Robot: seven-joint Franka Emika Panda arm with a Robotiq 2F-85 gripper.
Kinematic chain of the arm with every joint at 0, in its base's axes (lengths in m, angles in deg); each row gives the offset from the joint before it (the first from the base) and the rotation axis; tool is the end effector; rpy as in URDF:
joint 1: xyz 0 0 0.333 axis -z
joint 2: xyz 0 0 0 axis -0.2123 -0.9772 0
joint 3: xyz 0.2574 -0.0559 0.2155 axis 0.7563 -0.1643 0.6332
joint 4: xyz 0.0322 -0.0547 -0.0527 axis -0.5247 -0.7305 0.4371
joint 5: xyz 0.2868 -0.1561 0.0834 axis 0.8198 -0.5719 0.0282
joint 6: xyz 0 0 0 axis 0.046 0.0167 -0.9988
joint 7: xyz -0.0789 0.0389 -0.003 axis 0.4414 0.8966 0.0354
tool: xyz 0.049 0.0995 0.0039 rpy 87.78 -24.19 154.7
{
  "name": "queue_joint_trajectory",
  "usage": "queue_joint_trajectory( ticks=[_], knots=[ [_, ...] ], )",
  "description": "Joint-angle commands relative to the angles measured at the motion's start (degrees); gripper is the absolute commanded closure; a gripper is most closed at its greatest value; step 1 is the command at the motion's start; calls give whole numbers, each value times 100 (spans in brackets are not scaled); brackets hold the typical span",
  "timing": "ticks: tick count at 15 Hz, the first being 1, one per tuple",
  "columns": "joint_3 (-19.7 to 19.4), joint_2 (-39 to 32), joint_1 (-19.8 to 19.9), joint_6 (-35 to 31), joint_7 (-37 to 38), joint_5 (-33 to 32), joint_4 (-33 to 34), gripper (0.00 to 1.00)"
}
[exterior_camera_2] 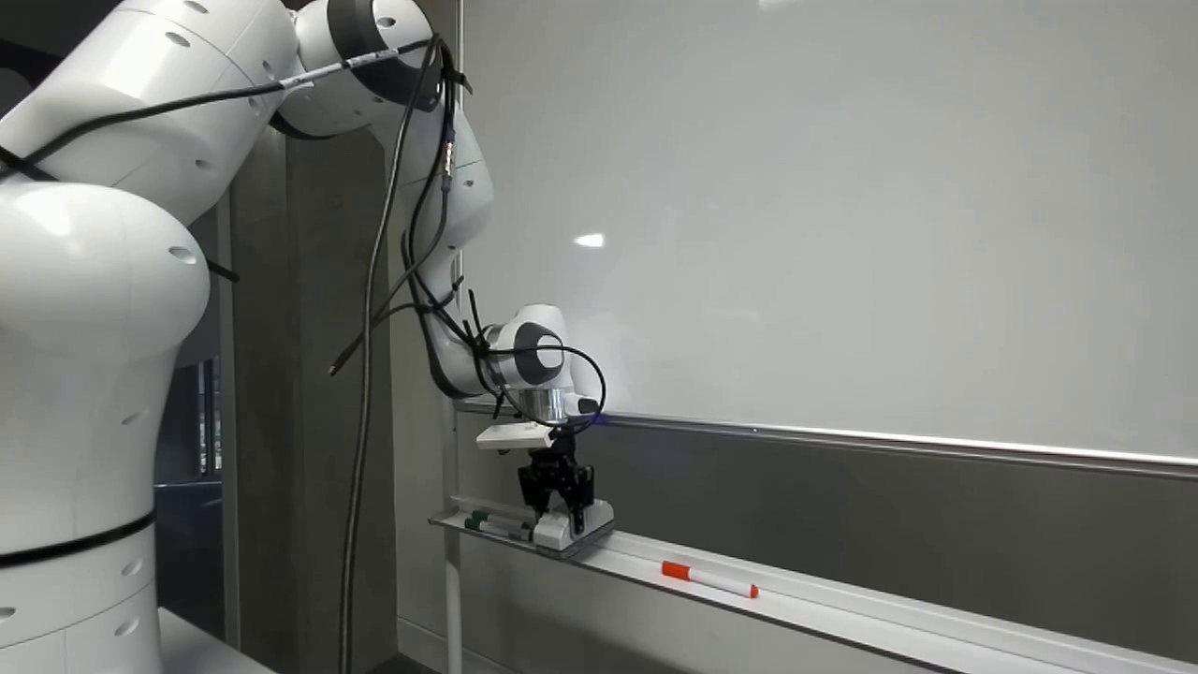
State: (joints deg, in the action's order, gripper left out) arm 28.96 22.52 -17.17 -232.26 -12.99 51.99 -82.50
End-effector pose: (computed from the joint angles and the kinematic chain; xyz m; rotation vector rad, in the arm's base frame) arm 0.5349 0.0002 0.2235 3.0099 -0.1161 -0.0527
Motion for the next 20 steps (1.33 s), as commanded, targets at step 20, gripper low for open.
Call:
queue_joint_trajectory(
  ticks=[20],
  knots=[
    [-394, 246, -447, -886, 223, -407, -307, 62]
  ],
)
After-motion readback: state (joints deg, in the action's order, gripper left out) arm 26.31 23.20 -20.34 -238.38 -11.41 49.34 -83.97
